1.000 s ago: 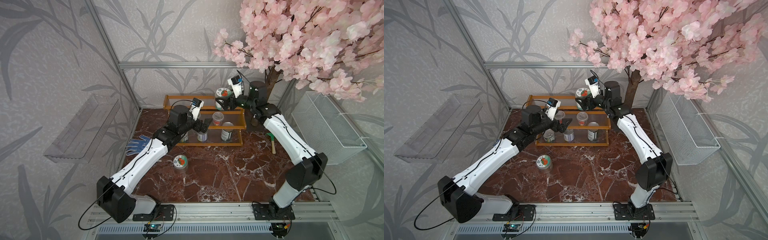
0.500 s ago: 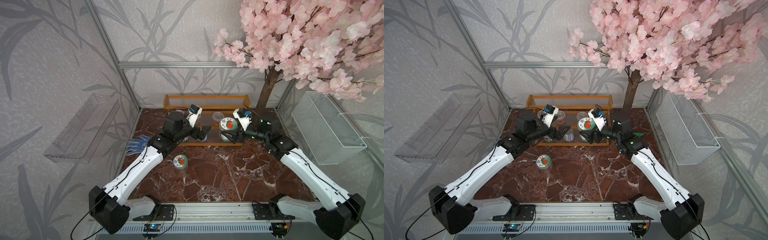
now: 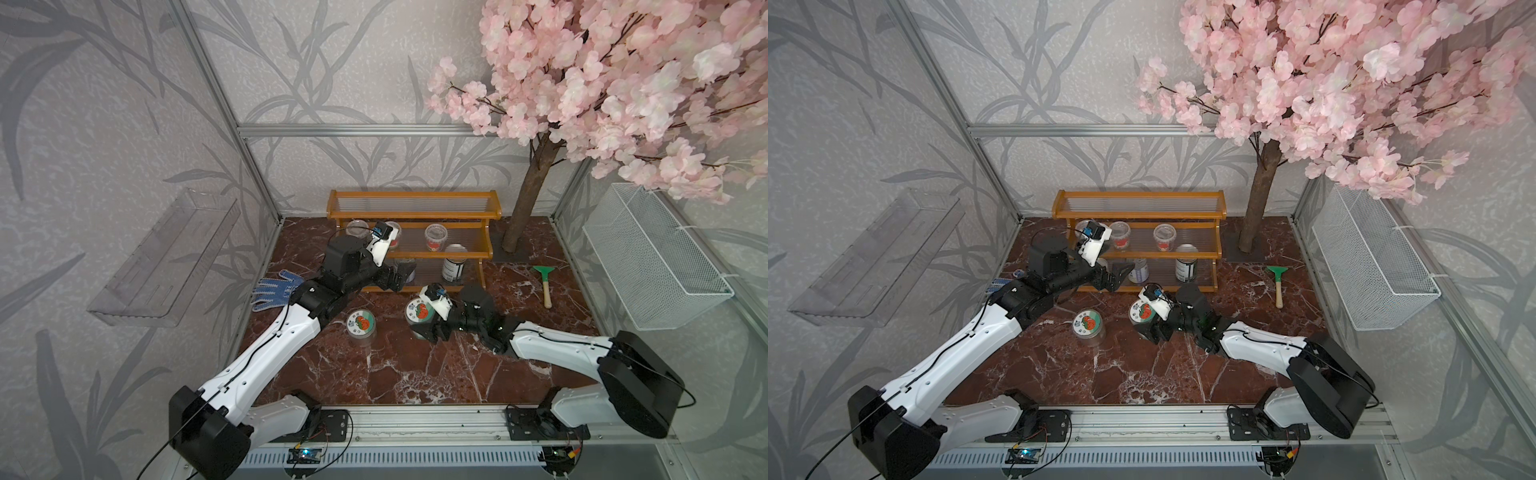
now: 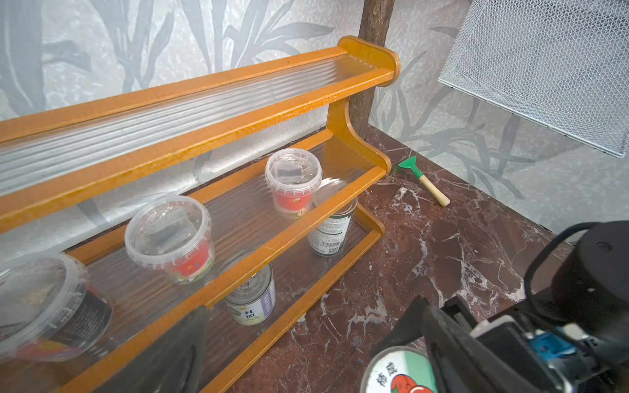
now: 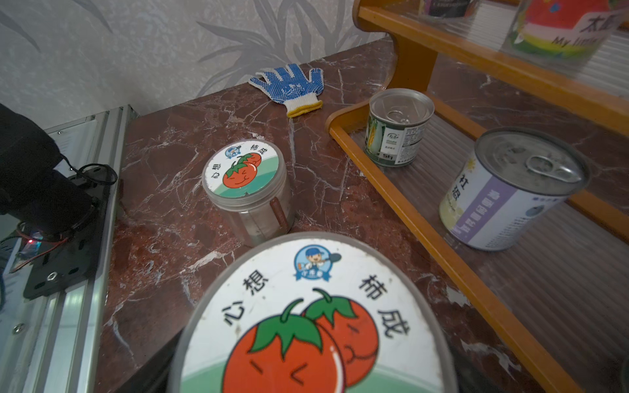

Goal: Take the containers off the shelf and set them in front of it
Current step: Place the container at the center of the board.

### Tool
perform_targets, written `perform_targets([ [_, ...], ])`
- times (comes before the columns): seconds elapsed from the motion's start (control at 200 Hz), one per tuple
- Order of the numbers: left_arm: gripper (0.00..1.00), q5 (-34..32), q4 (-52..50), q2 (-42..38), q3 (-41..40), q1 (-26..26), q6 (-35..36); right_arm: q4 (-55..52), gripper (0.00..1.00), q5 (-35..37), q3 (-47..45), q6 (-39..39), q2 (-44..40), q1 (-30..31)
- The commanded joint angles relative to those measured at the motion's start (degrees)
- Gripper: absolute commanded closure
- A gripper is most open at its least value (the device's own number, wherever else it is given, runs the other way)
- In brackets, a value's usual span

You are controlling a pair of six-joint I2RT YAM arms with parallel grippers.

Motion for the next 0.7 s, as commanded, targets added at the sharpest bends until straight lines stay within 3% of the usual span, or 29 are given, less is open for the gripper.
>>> perform_targets([
  [0.0,0.0,-0.62,-0.57,-1.58,-0.5,0.3,-0.83,17.76,0.29,0.91,-0.05,1.48,6.26,0.49],
  [0.315,0.0,-1.23,-2.2,-2.1,-0.83,0.6,-0.01,22.98,0.25,0.61,1.43,0.63,17.79,1.99],
  [0.695,0.0,-0.45,-1.64,-1.86,-1.48,1.47,0.53,21.02,0.15,-0.23,1.85,-2.06,20.29,3.73],
])
